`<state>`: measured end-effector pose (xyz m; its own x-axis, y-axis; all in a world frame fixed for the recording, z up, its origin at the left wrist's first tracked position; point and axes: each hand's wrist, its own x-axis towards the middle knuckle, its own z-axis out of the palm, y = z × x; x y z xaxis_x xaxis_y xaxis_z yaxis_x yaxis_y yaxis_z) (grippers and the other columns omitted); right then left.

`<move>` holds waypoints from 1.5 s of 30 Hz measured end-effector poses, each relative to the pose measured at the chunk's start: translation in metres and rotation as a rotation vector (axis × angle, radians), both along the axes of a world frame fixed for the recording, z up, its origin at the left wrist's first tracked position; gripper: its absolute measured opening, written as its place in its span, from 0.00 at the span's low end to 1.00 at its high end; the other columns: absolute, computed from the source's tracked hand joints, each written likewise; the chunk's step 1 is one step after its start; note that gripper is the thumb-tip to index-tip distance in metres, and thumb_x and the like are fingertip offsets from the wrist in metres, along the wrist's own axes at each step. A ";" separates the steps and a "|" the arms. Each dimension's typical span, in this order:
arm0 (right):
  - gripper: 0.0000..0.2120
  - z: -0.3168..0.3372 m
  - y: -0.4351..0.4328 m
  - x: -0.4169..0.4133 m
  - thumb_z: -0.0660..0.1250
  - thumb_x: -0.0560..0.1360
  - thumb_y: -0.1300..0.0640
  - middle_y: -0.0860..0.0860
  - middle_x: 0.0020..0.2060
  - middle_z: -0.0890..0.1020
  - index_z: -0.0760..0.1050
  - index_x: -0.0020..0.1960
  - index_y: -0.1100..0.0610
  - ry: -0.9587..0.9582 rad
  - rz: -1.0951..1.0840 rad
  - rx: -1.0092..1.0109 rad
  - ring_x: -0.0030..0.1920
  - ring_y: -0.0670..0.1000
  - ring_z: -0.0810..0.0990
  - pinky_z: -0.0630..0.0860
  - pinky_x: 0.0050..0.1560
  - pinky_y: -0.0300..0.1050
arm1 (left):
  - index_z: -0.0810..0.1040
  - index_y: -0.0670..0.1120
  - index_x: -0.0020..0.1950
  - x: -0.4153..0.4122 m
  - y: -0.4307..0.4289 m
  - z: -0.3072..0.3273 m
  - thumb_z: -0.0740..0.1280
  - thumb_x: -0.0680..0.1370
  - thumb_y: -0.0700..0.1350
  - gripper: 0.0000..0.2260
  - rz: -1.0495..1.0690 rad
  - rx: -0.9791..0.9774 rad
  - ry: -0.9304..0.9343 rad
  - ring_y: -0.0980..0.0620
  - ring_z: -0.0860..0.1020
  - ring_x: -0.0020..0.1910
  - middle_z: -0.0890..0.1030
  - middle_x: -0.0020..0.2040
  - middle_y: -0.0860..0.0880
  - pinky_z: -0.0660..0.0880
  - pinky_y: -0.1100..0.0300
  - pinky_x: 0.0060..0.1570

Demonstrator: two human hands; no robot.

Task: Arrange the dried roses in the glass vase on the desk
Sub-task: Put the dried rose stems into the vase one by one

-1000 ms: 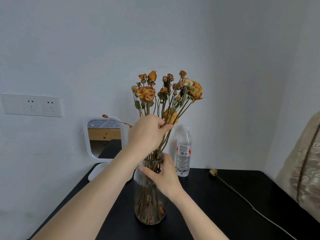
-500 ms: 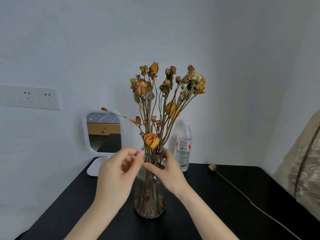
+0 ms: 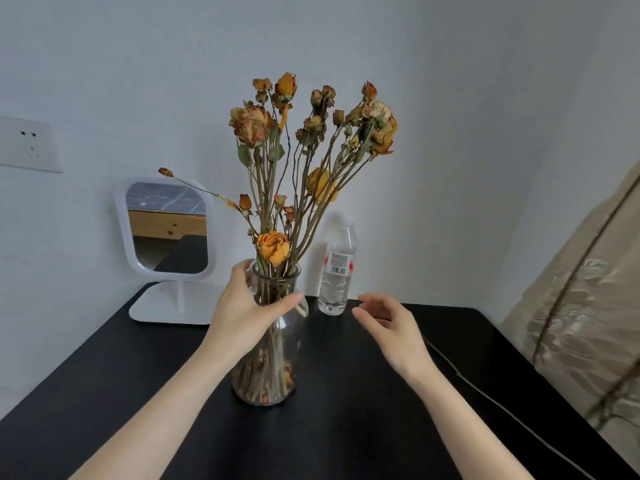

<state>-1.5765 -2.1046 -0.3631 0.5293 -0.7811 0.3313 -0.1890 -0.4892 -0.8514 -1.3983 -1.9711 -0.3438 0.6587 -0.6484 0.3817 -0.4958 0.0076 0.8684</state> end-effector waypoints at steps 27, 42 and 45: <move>0.07 -0.043 -0.092 -0.089 0.65 0.76 0.57 0.52 0.41 0.82 0.80 0.48 0.58 0.859 -0.563 -0.017 0.40 0.50 0.80 0.77 0.41 0.43 | 0.69 0.53 0.57 -0.003 -0.017 -0.017 0.70 0.66 0.60 0.24 0.140 -0.062 -0.124 0.52 0.75 0.53 0.79 0.53 0.53 0.71 0.55 0.50; 0.11 0.128 -0.009 -0.053 0.56 0.80 0.57 0.47 0.31 0.74 0.69 0.40 0.54 -0.312 -0.137 -0.214 0.32 0.43 0.71 0.69 0.37 0.37 | 0.69 0.55 0.56 -0.001 -0.016 -0.012 0.71 0.66 0.60 0.23 0.065 -0.041 -0.073 0.56 0.74 0.50 0.77 0.50 0.57 0.70 0.58 0.49; 0.12 0.149 0.015 -0.046 0.55 0.80 0.59 0.47 0.30 0.72 0.67 0.38 0.54 -0.553 -0.084 -0.223 0.30 0.41 0.70 0.69 0.34 0.32 | 0.70 0.54 0.59 0.003 -0.012 -0.009 0.70 0.60 0.65 0.31 -0.007 -0.030 -0.018 0.57 0.75 0.50 0.78 0.51 0.58 0.70 0.59 0.51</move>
<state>-1.6228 -2.0899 -0.2137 0.1716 -0.6926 0.7006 0.2070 -0.6699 -0.7130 -1.3958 -1.9833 -0.3526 0.6469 -0.6413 0.4126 -0.5108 0.0374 0.8589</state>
